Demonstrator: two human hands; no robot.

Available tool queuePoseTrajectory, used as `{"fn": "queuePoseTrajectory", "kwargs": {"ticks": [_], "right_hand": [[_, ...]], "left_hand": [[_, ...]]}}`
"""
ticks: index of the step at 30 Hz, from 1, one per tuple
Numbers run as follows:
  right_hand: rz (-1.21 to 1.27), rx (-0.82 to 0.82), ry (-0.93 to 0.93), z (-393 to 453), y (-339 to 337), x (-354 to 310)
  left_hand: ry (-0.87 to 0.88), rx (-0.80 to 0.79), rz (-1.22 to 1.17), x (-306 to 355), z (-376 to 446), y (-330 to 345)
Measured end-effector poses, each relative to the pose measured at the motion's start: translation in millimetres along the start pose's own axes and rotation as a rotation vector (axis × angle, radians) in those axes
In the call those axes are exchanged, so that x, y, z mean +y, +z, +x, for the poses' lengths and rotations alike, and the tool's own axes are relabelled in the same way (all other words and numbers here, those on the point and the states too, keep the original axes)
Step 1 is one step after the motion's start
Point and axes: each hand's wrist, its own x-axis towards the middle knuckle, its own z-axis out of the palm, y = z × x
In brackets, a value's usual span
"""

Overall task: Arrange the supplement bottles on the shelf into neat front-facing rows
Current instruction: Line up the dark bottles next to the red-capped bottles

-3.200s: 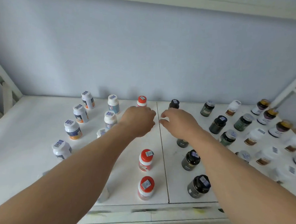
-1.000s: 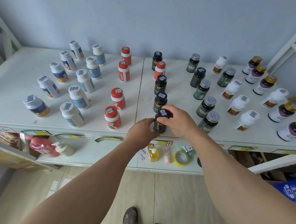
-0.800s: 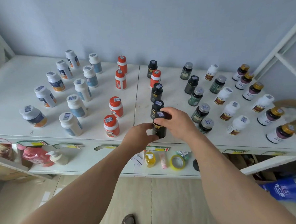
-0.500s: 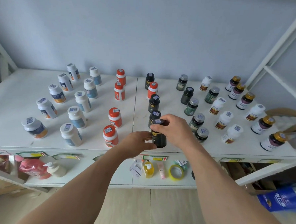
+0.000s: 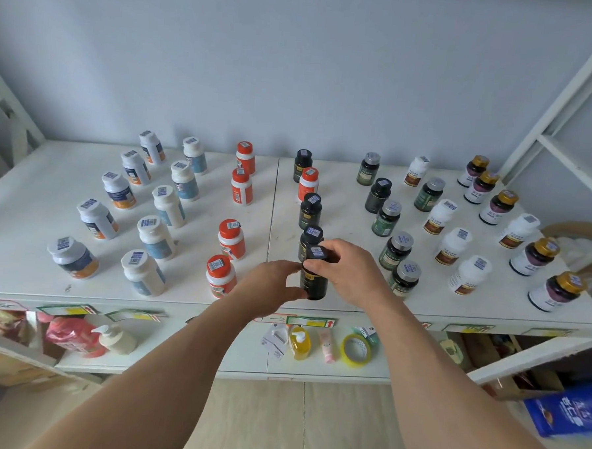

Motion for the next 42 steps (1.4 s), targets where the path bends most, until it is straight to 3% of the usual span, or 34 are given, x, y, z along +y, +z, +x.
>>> {"fn": "queuePoseTrajectory", "kwargs": {"ticks": [5, 9, 18, 24, 33, 42], "right_hand": [[0.062, -0.048, 0.058, 4, 21, 26], [0.116, -0.053, 0.076, 5, 29, 37], [0.175, -0.098, 0.105, 6, 24, 32], [0.129, 0.078, 0.047, 28, -2, 10], [-0.105, -0.196, 0.025, 84, -2, 9], [-0.059, -0.124, -0.062, 97, -20, -1]], "left_hand": [[0.078, 0.003, 0.215, -8, 4, 4], [0.077, -0.012, 0.245, -15, 7, 6], [0.080, 0.021, 0.169, -21, 14, 0], [0.024, 0.072, 0.062, -22, 32, -7], [-0.091, 0.076, 0.014, -15, 67, -8], [-0.118, 0.051, -0.205, -10, 86, -15]]}}
